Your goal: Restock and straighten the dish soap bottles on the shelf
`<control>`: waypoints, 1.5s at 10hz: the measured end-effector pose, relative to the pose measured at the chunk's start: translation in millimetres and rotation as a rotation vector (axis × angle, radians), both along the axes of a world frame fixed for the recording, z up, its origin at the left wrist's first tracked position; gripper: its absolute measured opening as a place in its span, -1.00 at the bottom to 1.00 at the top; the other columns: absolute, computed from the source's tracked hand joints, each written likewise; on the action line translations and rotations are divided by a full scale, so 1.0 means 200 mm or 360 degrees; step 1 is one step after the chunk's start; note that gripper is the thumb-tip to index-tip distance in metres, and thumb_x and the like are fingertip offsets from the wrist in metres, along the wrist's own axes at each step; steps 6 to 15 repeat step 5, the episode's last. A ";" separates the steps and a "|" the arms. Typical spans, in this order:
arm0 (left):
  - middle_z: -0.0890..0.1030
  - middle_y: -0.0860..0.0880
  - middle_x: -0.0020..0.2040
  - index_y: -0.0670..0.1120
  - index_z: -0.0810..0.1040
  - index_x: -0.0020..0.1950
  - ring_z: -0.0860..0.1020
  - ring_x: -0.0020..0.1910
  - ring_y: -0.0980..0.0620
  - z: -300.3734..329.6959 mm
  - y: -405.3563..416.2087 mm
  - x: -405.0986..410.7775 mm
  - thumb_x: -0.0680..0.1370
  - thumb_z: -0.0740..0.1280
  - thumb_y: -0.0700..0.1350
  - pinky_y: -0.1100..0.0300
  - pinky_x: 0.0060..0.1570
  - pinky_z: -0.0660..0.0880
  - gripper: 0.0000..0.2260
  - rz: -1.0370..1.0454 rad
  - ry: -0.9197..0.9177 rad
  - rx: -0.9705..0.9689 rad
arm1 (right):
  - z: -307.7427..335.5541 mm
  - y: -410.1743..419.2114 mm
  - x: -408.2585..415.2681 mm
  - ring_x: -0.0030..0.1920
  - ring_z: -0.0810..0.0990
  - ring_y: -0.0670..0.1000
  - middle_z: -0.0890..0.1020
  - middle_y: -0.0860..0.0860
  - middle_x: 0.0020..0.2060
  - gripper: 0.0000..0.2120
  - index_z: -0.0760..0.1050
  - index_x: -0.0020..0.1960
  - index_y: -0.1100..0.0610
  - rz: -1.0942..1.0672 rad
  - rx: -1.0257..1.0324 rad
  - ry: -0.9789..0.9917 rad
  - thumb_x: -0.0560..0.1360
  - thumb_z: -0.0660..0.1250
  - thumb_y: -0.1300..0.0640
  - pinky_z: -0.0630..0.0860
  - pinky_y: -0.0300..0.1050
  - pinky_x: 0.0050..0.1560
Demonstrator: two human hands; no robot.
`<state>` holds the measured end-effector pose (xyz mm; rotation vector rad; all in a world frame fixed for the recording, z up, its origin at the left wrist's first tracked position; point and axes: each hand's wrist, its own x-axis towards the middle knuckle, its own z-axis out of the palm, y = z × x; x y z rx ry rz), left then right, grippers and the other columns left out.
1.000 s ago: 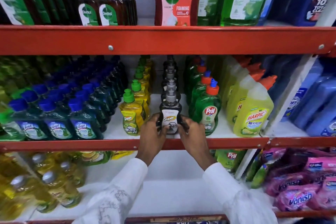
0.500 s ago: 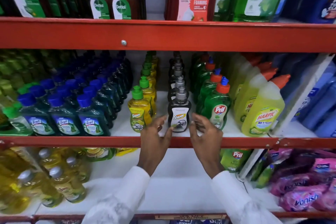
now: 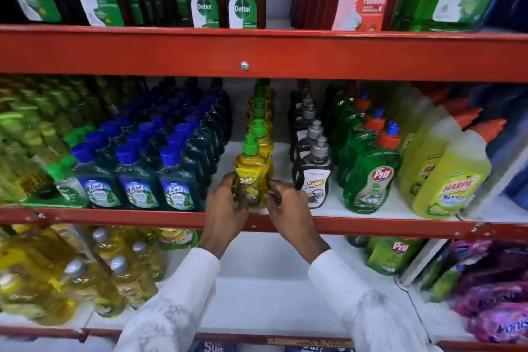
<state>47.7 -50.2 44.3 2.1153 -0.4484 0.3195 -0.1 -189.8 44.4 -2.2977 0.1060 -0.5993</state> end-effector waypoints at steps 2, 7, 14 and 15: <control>0.73 0.00 0.07 -0.04 0.60 0.22 0.68 0.01 0.04 -0.02 0.03 0.01 0.43 0.54 -0.12 0.01 0.10 0.64 -0.63 -0.0134 -0.0048 -0.0058 | -0.02 -0.01 -0.01 0.01 0.71 0.07 0.74 0.06 0.09 -0.69 0.58 0.26 0.13 -0.0064 0.0027 -0.0025 0.54 0.31 0.21 0.62 -0.05 0.10; 0.73 -0.06 0.15 -0.06 0.56 0.30 0.68 0.08 -0.04 -0.02 0.02 -0.01 0.45 0.55 -0.10 -0.09 0.17 0.61 -0.56 -0.0108 -0.0001 -0.0116 | 0.00 0.01 -0.04 -0.03 0.72 -0.01 0.74 0.05 0.07 -0.70 0.58 0.26 0.13 -0.0131 0.0193 -0.0065 0.54 0.33 0.23 0.64 -0.07 0.14; 0.73 -0.06 0.15 -0.06 0.56 0.30 0.68 0.08 -0.04 -0.02 0.02 -0.01 0.45 0.55 -0.10 -0.09 0.17 0.61 -0.56 -0.0108 -0.0001 -0.0116 | 0.00 0.01 -0.04 -0.03 0.72 -0.01 0.74 0.05 0.07 -0.70 0.58 0.26 0.13 -0.0131 0.0193 -0.0065 0.54 0.33 0.23 0.64 -0.07 0.14; 0.73 -0.06 0.15 -0.06 0.56 0.30 0.68 0.08 -0.04 -0.02 0.02 -0.01 0.45 0.55 -0.10 -0.09 0.17 0.61 -0.56 -0.0108 -0.0001 -0.0116 | 0.00 0.01 -0.04 -0.03 0.72 -0.01 0.74 0.05 0.07 -0.70 0.58 0.26 0.13 -0.0131 0.0193 -0.0065 0.54 0.33 0.23 0.64 -0.07 0.14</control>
